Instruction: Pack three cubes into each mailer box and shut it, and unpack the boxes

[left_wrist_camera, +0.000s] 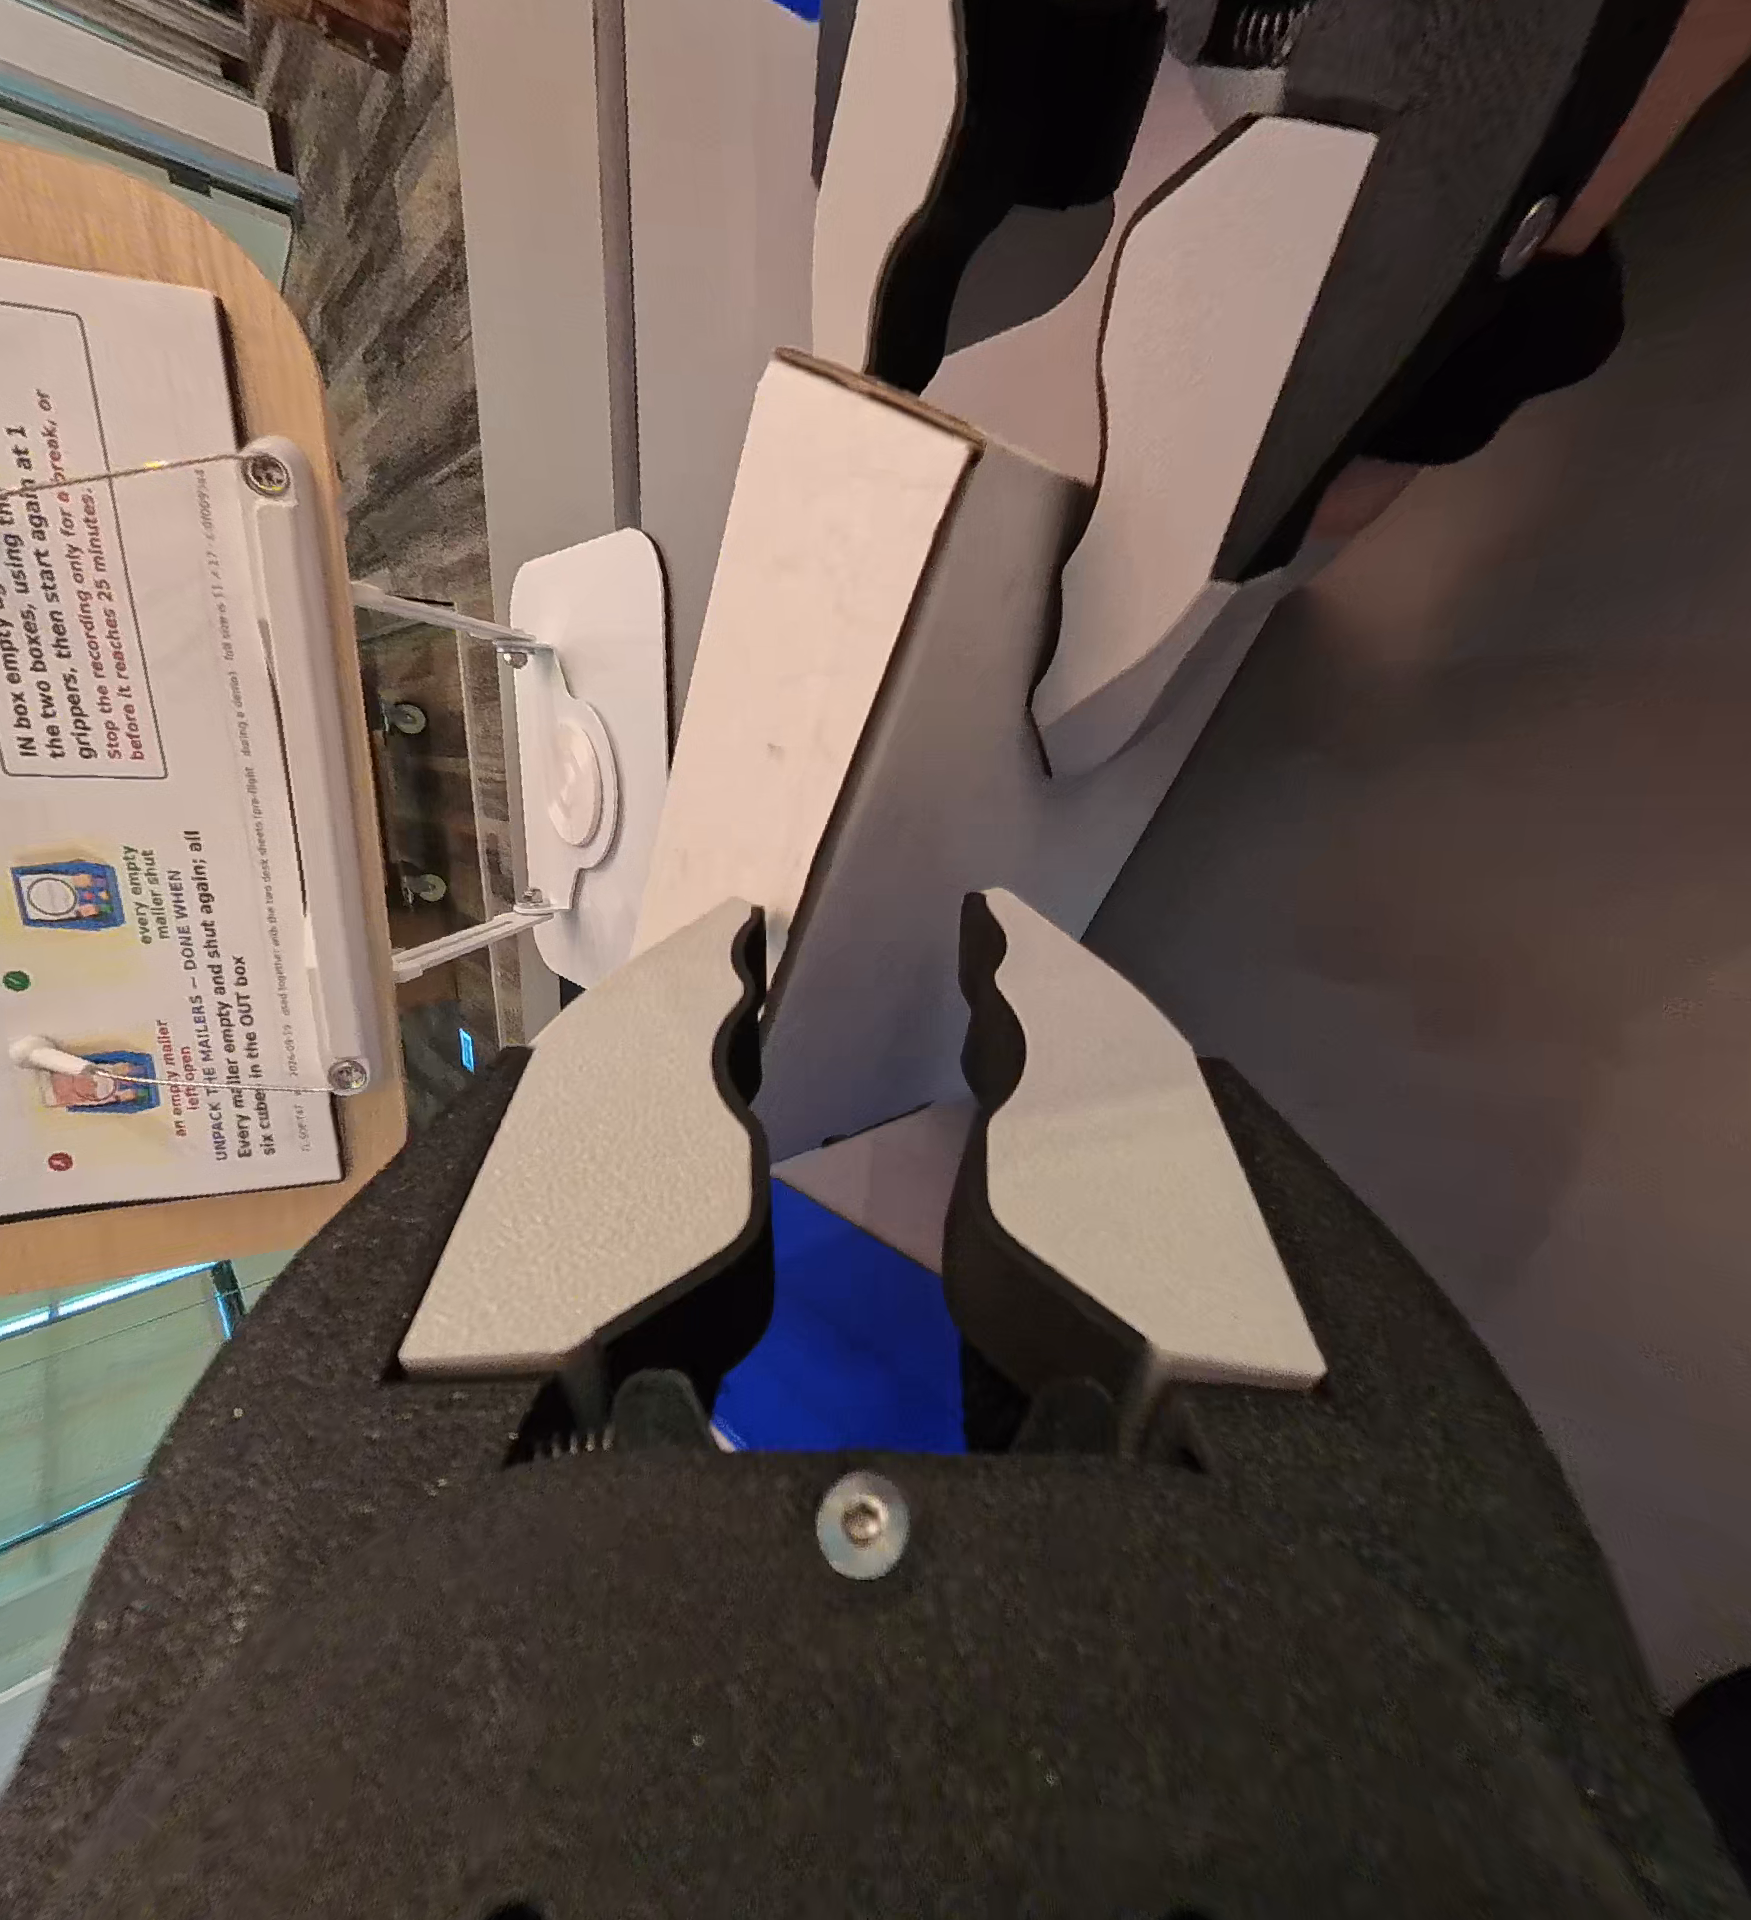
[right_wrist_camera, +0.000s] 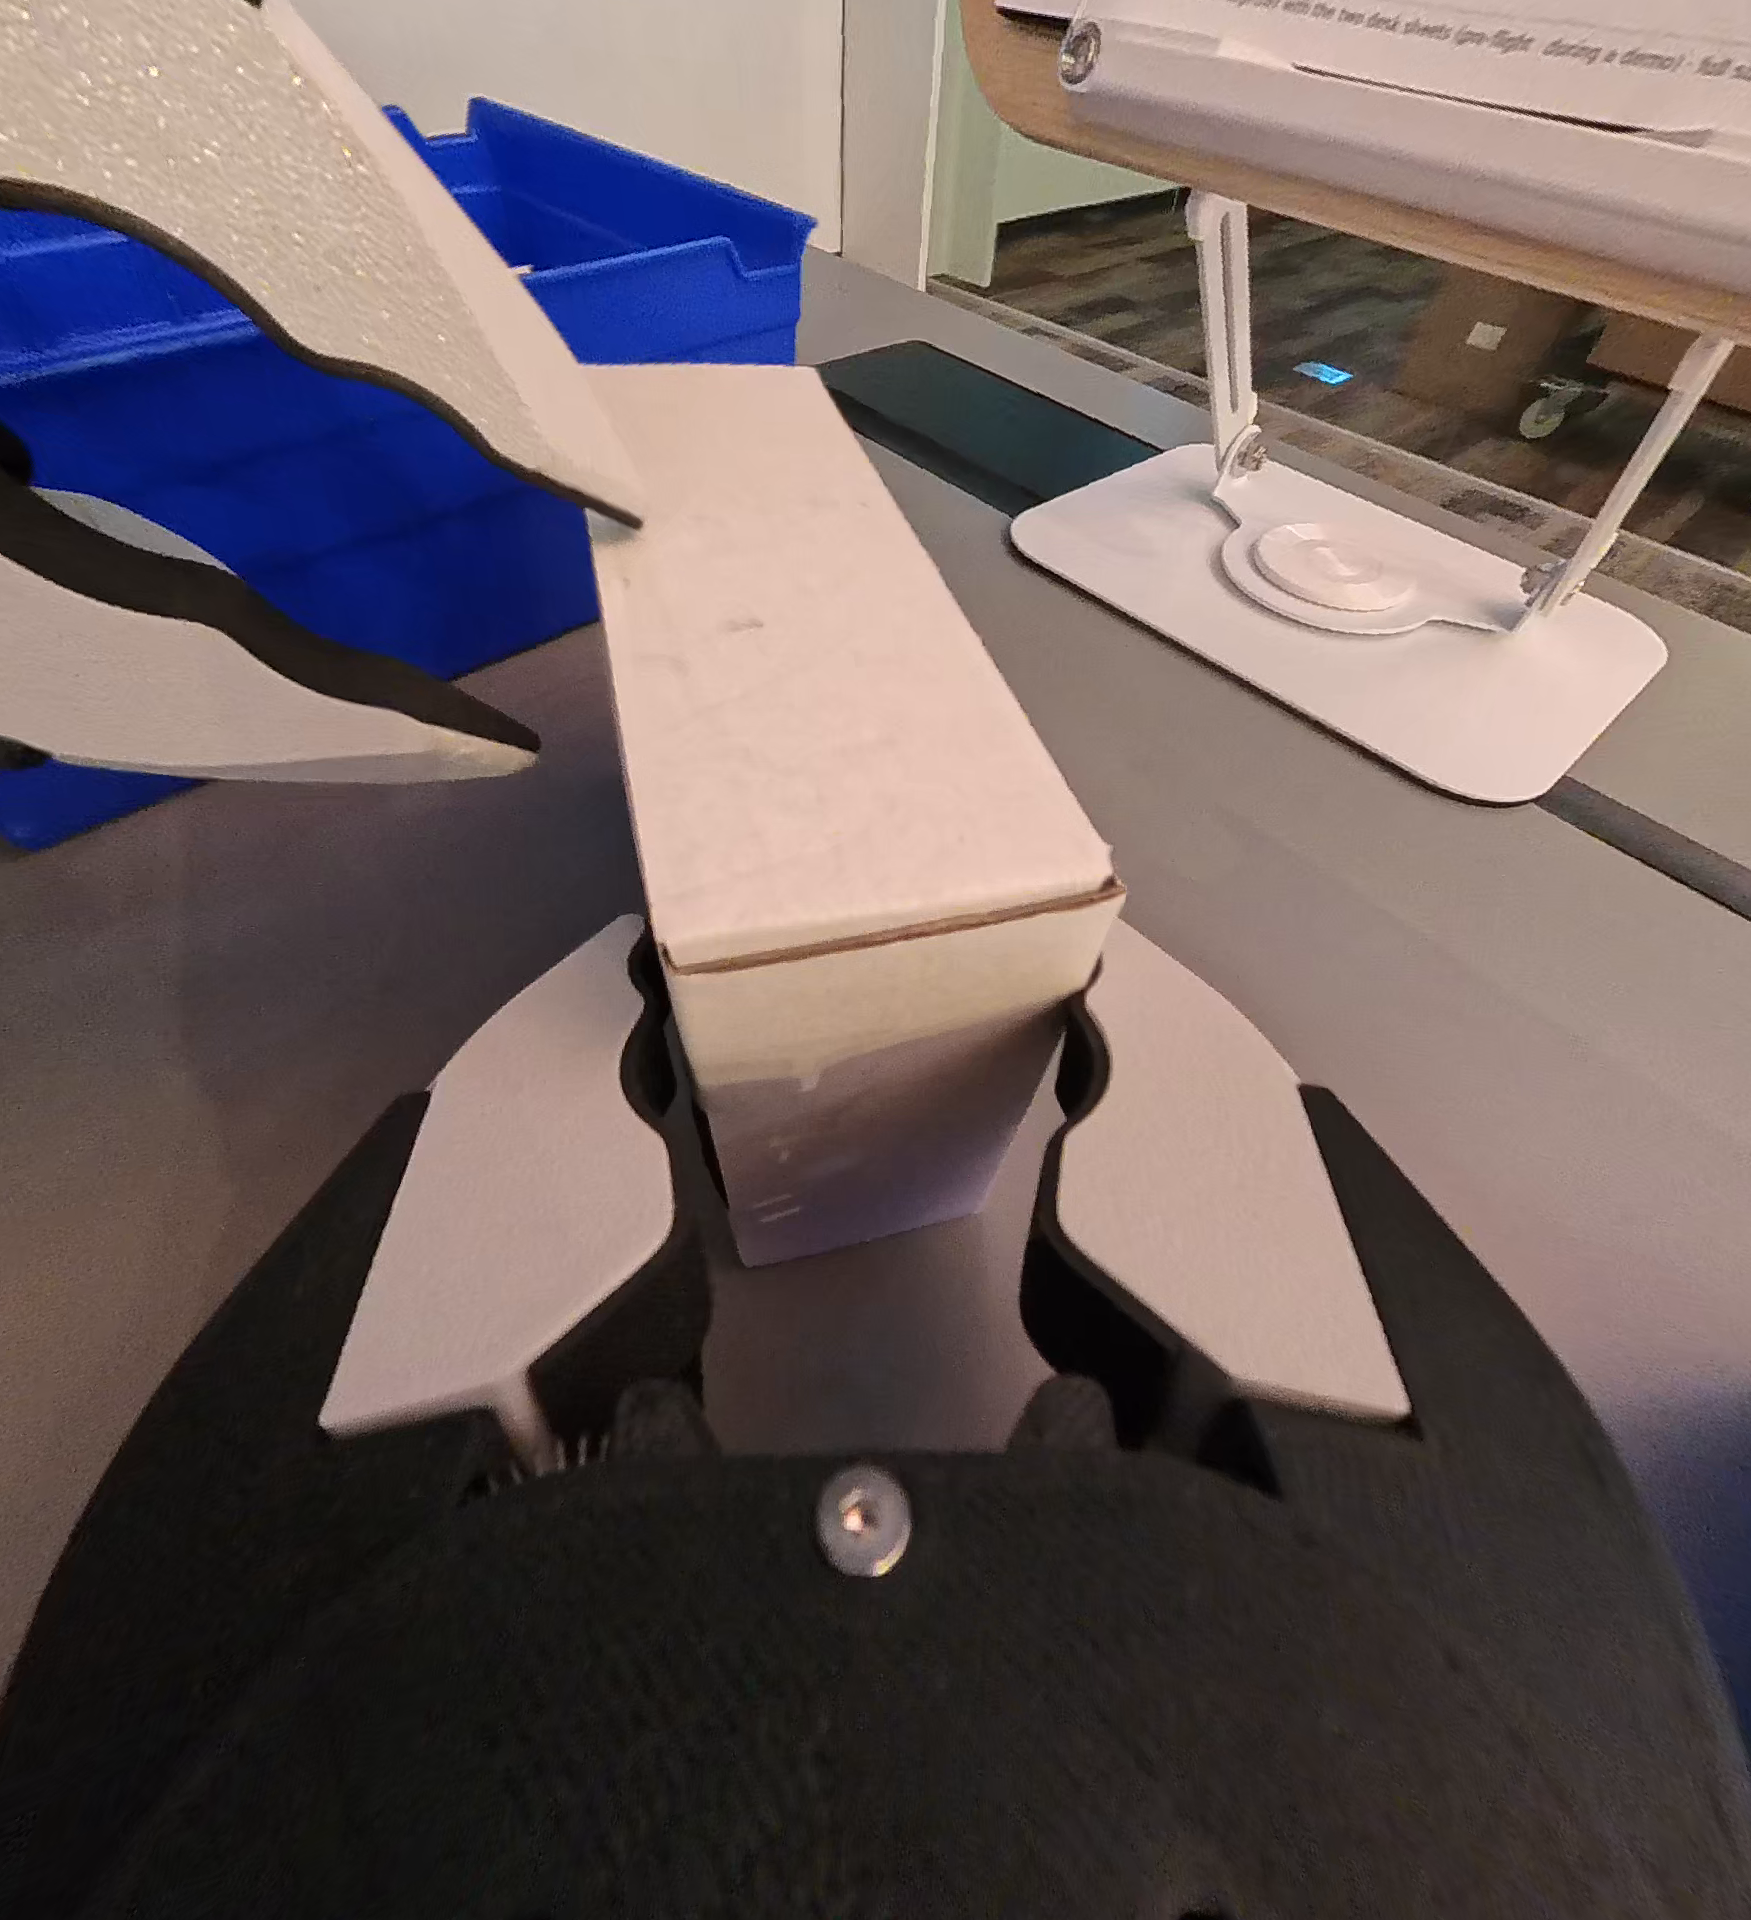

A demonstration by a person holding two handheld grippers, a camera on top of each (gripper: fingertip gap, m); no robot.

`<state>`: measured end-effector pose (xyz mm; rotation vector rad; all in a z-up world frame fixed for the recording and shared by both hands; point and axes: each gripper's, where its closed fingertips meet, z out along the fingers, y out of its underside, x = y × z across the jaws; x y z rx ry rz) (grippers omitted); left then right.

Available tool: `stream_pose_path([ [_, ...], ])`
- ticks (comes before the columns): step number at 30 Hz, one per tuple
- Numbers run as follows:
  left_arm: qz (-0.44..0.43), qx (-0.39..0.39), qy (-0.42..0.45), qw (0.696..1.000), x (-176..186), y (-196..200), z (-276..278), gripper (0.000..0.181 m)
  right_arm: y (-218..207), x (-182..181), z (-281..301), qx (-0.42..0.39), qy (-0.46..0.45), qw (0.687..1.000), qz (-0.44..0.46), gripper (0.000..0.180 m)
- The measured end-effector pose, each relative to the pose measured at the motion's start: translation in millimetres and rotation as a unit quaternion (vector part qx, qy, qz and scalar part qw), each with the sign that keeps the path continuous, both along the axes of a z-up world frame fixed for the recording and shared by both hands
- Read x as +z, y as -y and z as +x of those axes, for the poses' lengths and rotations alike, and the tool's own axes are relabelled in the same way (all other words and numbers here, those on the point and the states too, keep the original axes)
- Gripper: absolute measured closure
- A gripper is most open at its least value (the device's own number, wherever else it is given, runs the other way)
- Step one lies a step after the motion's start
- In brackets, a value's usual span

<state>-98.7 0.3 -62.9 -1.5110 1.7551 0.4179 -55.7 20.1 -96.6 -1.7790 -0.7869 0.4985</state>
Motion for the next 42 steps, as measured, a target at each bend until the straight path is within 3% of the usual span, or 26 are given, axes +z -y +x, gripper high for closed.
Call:
stream_pose_path([
  [7, -0.006, -0.019, -0.013, 1.0, 7.5, -10.9, -3.6, 0.145, 0.5, 0.0, 1.3, 0.004, 0.001, 1.0, -0.002, 0.106],
  [16, -0.102, -0.08, -0.052, 0.99, 4.1, -14.7, 10.3, 0.133, 2.4, -0.2, 0.1, 0.033, -0.004, 0.999, -0.005, 0.107],
  [34, -0.254, -0.102, -0.062, 0.96, -0.5, 10.7, 6.1, 0.112, 27.5, 2.0, -21.9, 0.133, -0.003, 0.991, 0.028, 0.107],
  [42, -0.271, -0.1, -0.062, 0.955, -11.6, 15.4, 10.5, 0.12, 27.3, 5.9, -27.7, 0.127, -0.027, 0.991, 0.022, 0.098],
])
